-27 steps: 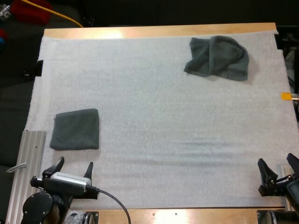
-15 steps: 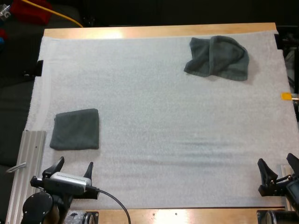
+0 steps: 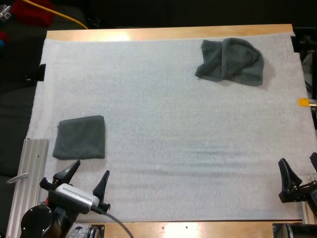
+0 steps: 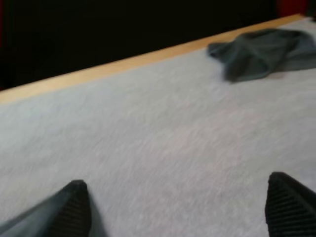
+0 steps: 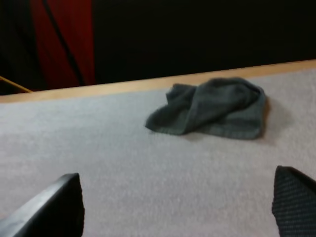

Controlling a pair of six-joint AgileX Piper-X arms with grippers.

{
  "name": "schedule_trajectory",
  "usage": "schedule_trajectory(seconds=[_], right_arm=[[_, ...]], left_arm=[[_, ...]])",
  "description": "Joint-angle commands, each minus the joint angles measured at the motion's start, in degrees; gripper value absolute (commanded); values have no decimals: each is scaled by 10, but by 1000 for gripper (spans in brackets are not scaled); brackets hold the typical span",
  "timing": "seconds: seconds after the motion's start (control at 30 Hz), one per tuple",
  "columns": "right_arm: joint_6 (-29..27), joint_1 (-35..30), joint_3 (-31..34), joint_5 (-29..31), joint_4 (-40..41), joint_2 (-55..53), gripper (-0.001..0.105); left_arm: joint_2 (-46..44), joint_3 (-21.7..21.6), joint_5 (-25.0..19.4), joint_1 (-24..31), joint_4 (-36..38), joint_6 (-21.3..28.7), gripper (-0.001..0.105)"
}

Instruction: Pick towel from pile, fold and stack

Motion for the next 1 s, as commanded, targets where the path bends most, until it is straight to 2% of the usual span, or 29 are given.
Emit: schedule_trajectory(seconds=[0.0, 0.27, 0.43, 0.63, 0.97], right_arm=[[-2, -1, -10, -17, -9, 2, 76], [1, -1, -41, -60, -27, 62, 76], [30, -1, -49, -90, -83, 113, 76], [55, -1, -57, -111, -141, 186, 76], [78, 1, -98, -111, -211, 324, 76]], left_arm=[[-29, -5, 4, -12, -24, -6, 70], [31, -33, 29, -39, -91, -6, 70], [67, -39, 67, -39, -130, -6, 70], [80, -39, 68, -39, -134, -6, 70], [80, -39, 68, -39, -134, -6, 70]])
